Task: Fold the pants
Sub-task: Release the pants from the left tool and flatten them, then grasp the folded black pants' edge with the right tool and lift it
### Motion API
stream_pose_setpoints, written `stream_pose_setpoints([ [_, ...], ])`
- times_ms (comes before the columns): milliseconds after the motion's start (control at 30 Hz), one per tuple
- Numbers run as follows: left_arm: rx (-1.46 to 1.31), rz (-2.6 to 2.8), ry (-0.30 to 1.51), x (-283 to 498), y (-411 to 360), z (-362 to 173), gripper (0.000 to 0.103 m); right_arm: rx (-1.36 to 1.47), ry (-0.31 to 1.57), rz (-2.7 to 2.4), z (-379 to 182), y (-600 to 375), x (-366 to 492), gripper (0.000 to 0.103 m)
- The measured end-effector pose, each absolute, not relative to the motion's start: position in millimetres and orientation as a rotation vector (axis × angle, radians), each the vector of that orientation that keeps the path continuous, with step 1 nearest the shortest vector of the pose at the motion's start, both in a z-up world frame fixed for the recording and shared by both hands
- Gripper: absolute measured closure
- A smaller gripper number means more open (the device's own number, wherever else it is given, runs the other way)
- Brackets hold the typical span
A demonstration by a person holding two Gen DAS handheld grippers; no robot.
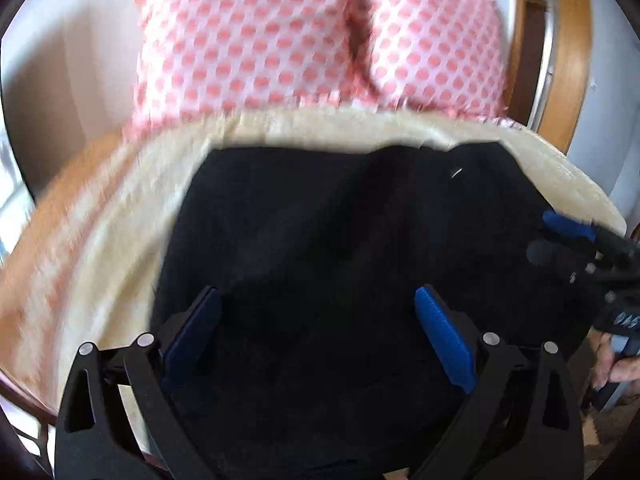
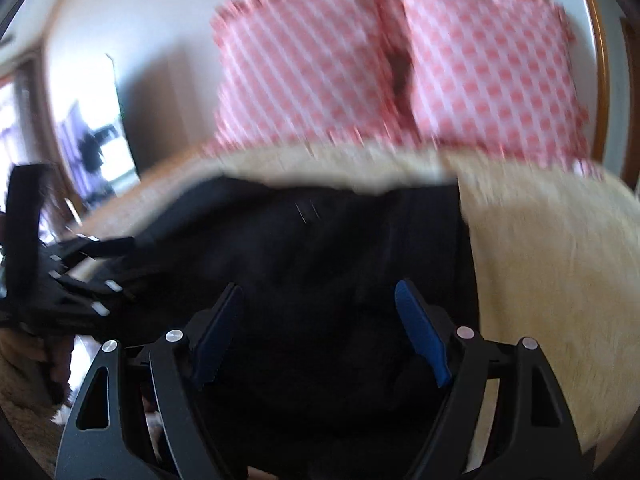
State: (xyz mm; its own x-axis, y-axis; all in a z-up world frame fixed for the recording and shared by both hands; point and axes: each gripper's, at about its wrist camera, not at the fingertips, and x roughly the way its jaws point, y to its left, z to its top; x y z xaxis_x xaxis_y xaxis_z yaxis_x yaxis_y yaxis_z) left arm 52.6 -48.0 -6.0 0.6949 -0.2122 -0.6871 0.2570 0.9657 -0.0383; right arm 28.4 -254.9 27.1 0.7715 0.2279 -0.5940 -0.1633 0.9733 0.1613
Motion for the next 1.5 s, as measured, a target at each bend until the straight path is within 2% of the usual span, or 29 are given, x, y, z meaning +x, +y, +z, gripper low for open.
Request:
stream_pose_setpoints([
  [167,0.03,-0.273,0.725,48.2,-38.1,-13.0,0.005,0.13,0.658,0.235,24.1,-260.9,18.5,0.023],
  [367,0.035,-0.27,0.631,38.4,-21.9,9.2,0.004,0.345,0.597,0.246,69.0,-319.9,35.8,0.023],
  [633,-0.021,-0.264,0.683,47.6,-8.5,1.8,0.004,0.451,0.903,0.236,32.2,-357.6,133.6,0.023],
  [767,-0.003,-0.266,0.689,48.1,-8.8,-0.7,0.004,0.462,0.94,0.257,19.7,-357.0,146.0,0.023],
  [833,-0.002,-0.266,0.695,49.8,-8.8,-1.9,0.004,0.446,0.94,0.261,19.7,-354.7,147.2,0.029],
  [867,-0.004,-0.265,0.698,50.5,-8.8,-2.7,0.004,0.434,0.94,0.28,19.6,-351.4,147.4,0.036],
  [1067,-0.007,-0.266,0.704,53.4,-8.7,-4.8,0.003,0.328,0.913,0.279,20.4,-340.3,146.4,0.041],
  [1100,-0.008,-0.266,0.703,53.3,-8.3,-4.9,0.003,0.334,0.907,0.279,20.5,-340.9,146.2,0.051],
  [1133,-0.011,-0.267,0.701,53.3,-8.2,-4.5,0.003,0.332,0.896,0.284,21.3,-339.3,144.6,0.055],
  [1200,-0.021,-0.269,0.697,54.3,-6.4,-1.6,0.003,0.292,0.857,0.283,27.0,-335.6,139.6,0.072],
  [1300,-0.071,-0.272,0.681,63.3,7.9,10.5,0.003,0.179,0.783,0.291,40.5,-322.2,128.7,0.084],
  [1500,-0.195,-0.337,0.75,116.6,36.6,27.9,0.006,0.136,0.788,0.288,41.8,-318.6,131.3,0.085],
])
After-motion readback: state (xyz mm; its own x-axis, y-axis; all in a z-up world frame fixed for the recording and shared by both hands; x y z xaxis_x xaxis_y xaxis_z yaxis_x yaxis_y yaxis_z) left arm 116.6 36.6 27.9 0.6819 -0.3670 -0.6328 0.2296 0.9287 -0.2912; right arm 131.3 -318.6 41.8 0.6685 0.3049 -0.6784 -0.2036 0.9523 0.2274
